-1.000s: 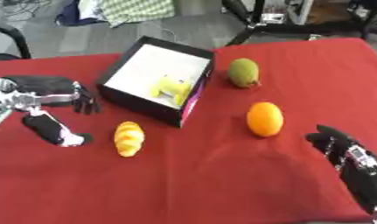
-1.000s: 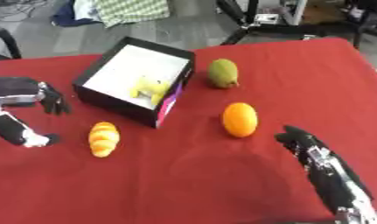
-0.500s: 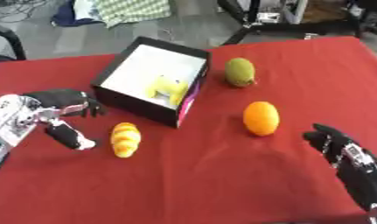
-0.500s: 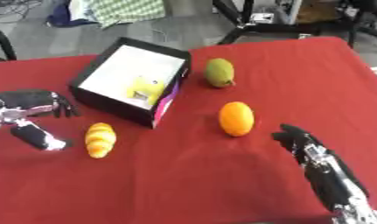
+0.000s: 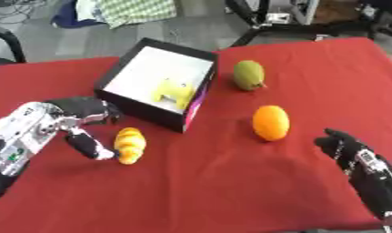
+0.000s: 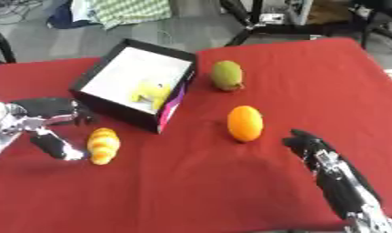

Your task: Pick up objects on the table and place them in the box.

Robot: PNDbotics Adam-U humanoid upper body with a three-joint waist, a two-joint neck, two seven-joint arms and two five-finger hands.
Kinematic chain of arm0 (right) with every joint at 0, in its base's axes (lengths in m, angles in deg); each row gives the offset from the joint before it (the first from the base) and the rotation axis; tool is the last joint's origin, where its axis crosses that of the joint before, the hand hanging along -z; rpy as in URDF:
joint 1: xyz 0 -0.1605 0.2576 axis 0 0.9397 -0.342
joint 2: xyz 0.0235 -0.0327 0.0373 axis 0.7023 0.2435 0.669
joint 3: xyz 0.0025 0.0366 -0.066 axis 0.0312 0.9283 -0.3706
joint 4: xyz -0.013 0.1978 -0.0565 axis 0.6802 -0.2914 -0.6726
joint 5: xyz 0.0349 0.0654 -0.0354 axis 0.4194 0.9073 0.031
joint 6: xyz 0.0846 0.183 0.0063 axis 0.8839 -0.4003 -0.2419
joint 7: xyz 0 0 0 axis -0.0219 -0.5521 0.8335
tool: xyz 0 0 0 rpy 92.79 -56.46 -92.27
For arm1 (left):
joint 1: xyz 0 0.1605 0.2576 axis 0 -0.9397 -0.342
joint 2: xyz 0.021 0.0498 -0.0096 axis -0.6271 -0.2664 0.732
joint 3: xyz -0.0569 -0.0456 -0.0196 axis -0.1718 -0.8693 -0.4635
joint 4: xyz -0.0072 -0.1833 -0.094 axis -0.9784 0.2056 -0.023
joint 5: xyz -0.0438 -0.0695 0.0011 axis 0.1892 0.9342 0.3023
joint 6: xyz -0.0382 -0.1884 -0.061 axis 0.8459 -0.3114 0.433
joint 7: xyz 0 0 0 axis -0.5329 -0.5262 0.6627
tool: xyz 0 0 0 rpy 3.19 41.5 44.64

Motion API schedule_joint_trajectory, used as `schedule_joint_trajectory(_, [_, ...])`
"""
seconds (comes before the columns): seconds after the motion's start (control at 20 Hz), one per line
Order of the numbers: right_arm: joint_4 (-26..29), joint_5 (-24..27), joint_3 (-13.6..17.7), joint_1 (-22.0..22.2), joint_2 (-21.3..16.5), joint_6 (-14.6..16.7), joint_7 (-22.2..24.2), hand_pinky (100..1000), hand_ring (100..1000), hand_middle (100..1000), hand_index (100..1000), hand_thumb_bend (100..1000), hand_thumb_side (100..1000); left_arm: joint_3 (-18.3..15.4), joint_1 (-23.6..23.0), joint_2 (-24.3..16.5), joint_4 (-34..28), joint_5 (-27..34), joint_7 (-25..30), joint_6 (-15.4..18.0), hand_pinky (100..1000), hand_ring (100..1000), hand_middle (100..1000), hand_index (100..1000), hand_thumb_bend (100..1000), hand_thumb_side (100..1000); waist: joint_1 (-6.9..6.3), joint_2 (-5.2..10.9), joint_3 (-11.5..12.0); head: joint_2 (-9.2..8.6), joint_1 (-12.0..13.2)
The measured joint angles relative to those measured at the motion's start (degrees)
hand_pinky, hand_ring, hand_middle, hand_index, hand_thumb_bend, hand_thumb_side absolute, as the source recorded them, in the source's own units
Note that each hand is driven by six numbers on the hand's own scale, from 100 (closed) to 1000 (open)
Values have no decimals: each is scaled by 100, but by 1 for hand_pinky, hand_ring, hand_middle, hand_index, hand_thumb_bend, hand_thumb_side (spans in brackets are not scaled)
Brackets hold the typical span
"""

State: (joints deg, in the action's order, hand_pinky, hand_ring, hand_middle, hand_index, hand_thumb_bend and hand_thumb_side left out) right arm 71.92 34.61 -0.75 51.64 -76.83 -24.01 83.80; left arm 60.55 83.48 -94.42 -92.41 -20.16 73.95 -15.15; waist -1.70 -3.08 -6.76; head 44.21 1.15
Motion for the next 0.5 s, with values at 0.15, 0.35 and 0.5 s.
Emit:
schedule_joint_trajectory(0.15, [0, 0, 0, -8, 0, 0, 0, 1000, 908, 756, 895, 100, 858, 62, 4, 76, 82, -121, -6, 81, 702, 612, 638, 839, 319, 396, 0, 0, -10, 0, -3])
schedule_joint_trajectory(0.35, [0, 0, 0, -14, 0, -1, 1, 1000, 908, 756, 895, 100, 857, 92, 22, 174, 228, -245, -37, 223, 659, 563, 581, 799, 265, 319, 0, 0, -15, 0, -12])
schedule_joint_trajectory(0.5, [0, 0, 0, -15, 0, -1, 1, 1000, 908, 756, 895, 100, 859, 96, 40, 241, 343, -291, -136, 345, 620, 510, 518, 746, 220, 289, 0, 0, -17, 0, -21])
